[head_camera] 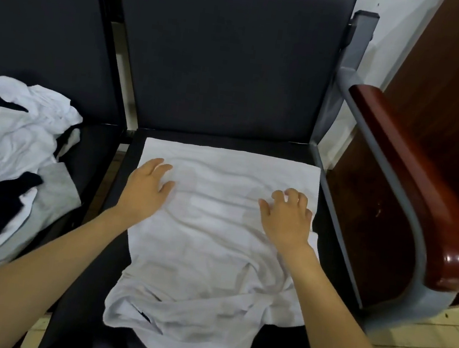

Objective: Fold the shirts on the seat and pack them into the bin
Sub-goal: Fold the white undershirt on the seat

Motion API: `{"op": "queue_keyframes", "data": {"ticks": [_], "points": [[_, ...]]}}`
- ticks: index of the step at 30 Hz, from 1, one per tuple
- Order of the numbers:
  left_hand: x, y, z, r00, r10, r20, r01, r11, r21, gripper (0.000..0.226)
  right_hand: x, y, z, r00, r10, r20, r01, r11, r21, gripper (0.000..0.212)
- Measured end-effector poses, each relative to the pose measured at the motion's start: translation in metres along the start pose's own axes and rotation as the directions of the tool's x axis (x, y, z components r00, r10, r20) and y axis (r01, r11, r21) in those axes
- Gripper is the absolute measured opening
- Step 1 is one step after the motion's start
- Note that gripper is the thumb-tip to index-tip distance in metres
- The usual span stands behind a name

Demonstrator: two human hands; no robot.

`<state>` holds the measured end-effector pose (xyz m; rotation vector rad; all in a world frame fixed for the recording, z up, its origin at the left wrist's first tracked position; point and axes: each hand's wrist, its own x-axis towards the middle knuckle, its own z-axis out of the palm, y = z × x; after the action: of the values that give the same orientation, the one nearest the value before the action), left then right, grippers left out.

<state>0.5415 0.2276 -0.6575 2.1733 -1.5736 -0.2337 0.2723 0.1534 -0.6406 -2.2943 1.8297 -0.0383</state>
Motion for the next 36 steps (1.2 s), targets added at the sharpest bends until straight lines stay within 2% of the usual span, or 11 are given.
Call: {"op": "queue_keyframes", "data": {"ticks": [3, 6, 10, 13, 15, 18, 20, 23, 25, 33, 36], "points": [[0.000, -0.004, 0.001, 0.947, -0.137, 0.291, 0.095, 0.983, 0.155, 0.059, 0.010, -0.003, 0.007, 0.981, 0.070, 0.183, -0.059, 0.996, -0.066, 0.055], [0.012, -0.021, -0.001, 0.908, -0.142, 0.395, 0.050, 0.971, 0.234, 0.066, 0.023, 0.000, 0.014, 0.960, 0.083, 0.267, -0.073, 0.996, -0.048, 0.059], [0.041, -0.038, -0.009, 0.909, -0.152, 0.387, 0.099, 0.983, 0.153, 0.060, 0.053, 0.007, 0.017, 0.960, 0.009, 0.281, -0.005, 1.000, -0.014, 0.064], [0.040, -0.027, -0.013, 0.991, -0.077, 0.106, 0.074, 0.997, 0.031, 0.047, 0.067, 0.005, 0.013, 0.962, -0.043, 0.269, 0.025, 0.997, 0.071, 0.063], [0.023, -0.012, -0.011, 1.000, -0.013, -0.024, 0.012, 0.999, -0.034, 0.036, 0.061, -0.001, 0.010, 0.983, -0.087, 0.163, 0.072, 0.992, 0.099, 0.059], [-0.011, 0.006, -0.012, 0.988, -0.012, 0.155, 0.006, 0.999, 0.040, 0.031, 0.026, -0.017, 0.006, 0.965, -0.260, -0.020, 0.260, 0.956, 0.138, 0.043], [-0.038, 0.011, -0.015, 0.957, -0.087, 0.278, 0.065, 0.994, 0.088, 0.035, -0.009, -0.029, 0.004, 0.951, -0.303, 0.058, 0.297, 0.950, 0.095, 0.037], [-0.074, 0.016, -0.019, 0.938, -0.103, 0.331, 0.063, 0.990, 0.129, 0.041, -0.056, -0.038, 0.010, 0.959, -0.203, 0.198, 0.236, 0.958, -0.163, 0.042], [-0.085, 0.017, -0.021, 0.927, -0.121, 0.354, 0.072, 0.986, 0.150, 0.047, -0.070, -0.034, 0.015, 0.964, -0.125, 0.234, 0.176, 0.962, -0.211, 0.050], [-0.066, 0.003, -0.021, 0.895, -0.248, 0.371, 0.132, 0.941, 0.311, 0.066, -0.037, 0.001, 0.022, 0.951, -0.117, 0.287, 0.111, 0.993, 0.038, 0.063], [-0.054, 0.004, -0.019, 0.910, -0.236, 0.342, 0.223, 0.972, 0.078, 0.058, -0.028, -0.003, 0.028, 0.970, -0.100, 0.222, 0.095, 0.995, 0.036, 0.061]]}}
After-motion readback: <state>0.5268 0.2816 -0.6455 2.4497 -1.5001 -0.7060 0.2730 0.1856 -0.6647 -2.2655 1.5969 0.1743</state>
